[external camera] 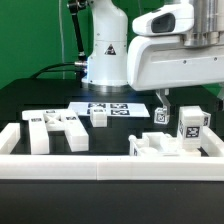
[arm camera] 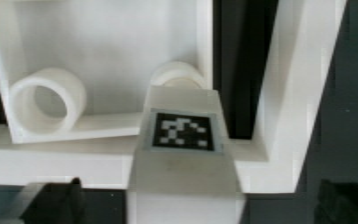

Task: Assemble chair

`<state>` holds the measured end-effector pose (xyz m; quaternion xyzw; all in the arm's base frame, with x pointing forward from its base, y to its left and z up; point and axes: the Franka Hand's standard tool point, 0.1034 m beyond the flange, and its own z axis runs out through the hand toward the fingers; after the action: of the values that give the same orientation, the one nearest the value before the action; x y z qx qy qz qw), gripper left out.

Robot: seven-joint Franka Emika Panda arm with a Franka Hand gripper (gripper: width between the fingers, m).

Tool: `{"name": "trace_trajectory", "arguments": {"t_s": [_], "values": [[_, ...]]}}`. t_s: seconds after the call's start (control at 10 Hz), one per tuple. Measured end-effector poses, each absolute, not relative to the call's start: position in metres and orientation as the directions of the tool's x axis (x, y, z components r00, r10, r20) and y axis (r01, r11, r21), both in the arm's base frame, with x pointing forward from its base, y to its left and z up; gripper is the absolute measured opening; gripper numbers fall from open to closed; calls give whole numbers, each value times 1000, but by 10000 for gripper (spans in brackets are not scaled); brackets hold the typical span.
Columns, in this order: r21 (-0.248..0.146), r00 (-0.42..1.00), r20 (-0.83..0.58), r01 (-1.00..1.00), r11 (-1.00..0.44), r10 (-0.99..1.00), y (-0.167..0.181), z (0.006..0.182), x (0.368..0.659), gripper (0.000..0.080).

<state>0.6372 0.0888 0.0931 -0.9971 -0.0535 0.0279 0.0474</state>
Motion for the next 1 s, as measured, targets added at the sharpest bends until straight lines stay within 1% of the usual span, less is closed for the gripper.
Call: {"name": "trace_trajectory", "arguments": {"t_s": [0.1,0.4,0.5,0.6,0.7,0.8,0.9,1.0], "values": [[-95,994,-35,101,-990,105,88,92,641,649],[-94,994,-44,96,-991,101,85,85,640,649],[-94,994,-44,96,-991,100,84,85,639,610],[-94,994,-44,96,-991,100,84,85,639,610],[-94,994,-44,96,-991,100,84,85,639,428],[-94,994,-44,96,-991,100,84,85,639,428],[-94,994,-44,96,-991,100,85,85,640,289],[-94,994,-44,96,-991,100,85,85,639,289]]}}
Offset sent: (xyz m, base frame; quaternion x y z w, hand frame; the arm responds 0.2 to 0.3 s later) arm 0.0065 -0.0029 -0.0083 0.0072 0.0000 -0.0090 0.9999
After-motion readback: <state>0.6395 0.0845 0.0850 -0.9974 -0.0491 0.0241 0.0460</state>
